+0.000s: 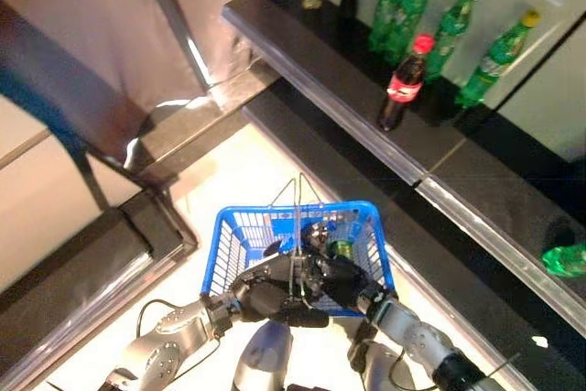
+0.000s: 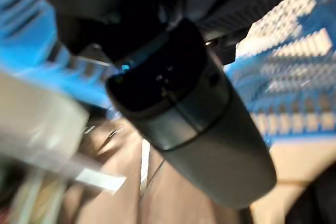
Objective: Pick up the drink and place into the basket.
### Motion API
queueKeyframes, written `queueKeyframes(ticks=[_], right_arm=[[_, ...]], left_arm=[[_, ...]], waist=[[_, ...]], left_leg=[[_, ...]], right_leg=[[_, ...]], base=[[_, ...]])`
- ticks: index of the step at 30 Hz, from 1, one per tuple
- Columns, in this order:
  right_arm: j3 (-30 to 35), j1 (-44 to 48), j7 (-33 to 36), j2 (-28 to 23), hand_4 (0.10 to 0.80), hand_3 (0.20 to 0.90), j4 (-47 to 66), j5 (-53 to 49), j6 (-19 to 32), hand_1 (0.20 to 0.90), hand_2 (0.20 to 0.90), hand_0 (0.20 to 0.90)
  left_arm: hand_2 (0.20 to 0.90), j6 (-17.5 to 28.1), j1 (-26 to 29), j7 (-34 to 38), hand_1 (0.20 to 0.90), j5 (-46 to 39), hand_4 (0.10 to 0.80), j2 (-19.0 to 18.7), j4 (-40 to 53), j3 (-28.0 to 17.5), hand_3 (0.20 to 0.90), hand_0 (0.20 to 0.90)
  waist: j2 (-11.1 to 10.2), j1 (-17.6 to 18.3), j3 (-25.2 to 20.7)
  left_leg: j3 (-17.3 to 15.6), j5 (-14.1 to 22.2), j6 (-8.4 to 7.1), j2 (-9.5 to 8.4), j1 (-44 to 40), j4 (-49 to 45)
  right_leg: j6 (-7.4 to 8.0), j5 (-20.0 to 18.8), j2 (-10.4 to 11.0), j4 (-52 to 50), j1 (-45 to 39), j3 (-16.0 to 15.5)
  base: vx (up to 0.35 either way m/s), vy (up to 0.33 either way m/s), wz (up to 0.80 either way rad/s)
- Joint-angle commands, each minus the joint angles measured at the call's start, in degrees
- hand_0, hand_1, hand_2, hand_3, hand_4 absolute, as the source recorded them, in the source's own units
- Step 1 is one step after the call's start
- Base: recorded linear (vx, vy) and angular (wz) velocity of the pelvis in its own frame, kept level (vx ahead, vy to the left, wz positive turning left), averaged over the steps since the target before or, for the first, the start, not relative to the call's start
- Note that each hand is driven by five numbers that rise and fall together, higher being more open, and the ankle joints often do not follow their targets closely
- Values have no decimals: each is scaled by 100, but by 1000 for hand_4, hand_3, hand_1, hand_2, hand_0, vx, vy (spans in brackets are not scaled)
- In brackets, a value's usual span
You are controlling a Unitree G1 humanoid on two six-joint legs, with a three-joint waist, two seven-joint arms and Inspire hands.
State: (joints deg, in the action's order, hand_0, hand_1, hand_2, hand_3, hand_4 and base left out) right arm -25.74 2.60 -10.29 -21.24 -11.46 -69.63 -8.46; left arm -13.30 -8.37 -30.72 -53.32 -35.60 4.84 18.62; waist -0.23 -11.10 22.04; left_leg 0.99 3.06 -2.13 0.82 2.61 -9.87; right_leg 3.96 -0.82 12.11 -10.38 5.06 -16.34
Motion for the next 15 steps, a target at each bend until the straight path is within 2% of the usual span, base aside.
queueKeyframes(ticks=[1, 9, 15], right_arm=[[238, 7, -612, -171, 800, 900, 747, 65, 383, 900, 900, 900], [660, -336, -570, -513, 800, 900, 1519, 104, 440, 900, 900, 900], [1054, -636, -752, -766, 800, 900, 1851, 378, 467, 900, 900, 900]], left_arm=[[300, 1284, -122, -532, 300, -820, 100, 569, 1117, -115, 200, 300], [300, 1559, -266, -181, 300, -817, 100, 699, 466, -67, 200, 300], [300, 1885, -405, 302, 300, -750, 100, 964, -647, -231, 200, 300]], waist=[[-43, 171, -725], [-165, 522, -957], [-267, 831, -1199]], left_leg=[[-229, -110, 133, 36, 183, -155], [-517, -113, 91, 193, -114, 55], [-798, -135, 69, 299, -412, 374]], right_leg=[[139, 140, 62, 225, -755, 126], [170, 142, -66, 409, -885, 314], [196, 87, -193, 631, -921, 591]], base=[[50, 6, -28], [8, -8, -18], [-7, -26, -24]])
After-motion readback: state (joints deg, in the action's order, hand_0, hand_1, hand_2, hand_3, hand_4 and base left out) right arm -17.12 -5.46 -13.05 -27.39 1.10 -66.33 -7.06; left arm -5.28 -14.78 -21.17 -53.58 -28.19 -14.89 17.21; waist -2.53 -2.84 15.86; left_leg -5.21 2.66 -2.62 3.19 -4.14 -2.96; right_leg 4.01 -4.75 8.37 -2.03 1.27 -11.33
